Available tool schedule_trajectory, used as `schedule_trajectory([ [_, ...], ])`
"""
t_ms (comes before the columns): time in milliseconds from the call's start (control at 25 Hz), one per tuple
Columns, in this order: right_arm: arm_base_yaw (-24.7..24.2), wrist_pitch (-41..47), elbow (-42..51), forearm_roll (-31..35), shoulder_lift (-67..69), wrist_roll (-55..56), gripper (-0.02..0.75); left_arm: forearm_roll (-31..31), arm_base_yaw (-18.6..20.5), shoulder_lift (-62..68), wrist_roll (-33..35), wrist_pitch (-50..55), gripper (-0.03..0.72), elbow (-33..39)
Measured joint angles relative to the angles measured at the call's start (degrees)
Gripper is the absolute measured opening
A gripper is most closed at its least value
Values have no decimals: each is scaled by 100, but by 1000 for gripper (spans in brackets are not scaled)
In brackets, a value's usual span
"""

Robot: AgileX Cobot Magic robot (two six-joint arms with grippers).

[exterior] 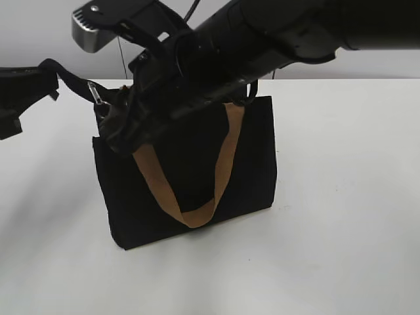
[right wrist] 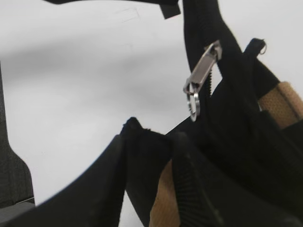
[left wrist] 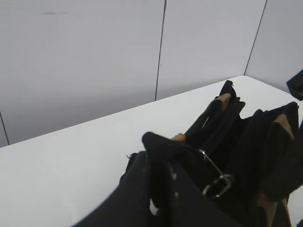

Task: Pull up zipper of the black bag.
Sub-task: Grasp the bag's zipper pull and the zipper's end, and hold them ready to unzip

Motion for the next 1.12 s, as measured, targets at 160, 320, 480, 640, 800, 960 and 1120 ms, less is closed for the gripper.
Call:
schedule_trajectory([
  [160,0,-366,0,-6,32,0,264,-6,0,0,0,0,18,0],
  [320,0,-611,0,-6,176,0,264,-6,0,0,0,0,18,0],
  [480,0,-622,0,-6,285,44,264,-6,0,0,0,0,18,0],
  [640,0,-628,0,108,289,69,264,-11,0,0,0,7,18,0],
  [800,0,-653,0,313,289,84,264,-11,0,0,0,58,18,0],
  [960,0,-840,0,447,289,-25,264,-11,0,0,0,114,18,0],
  [1120,0,-925,0,466,289,-42,264,-11,0,0,0,121,18,0],
])
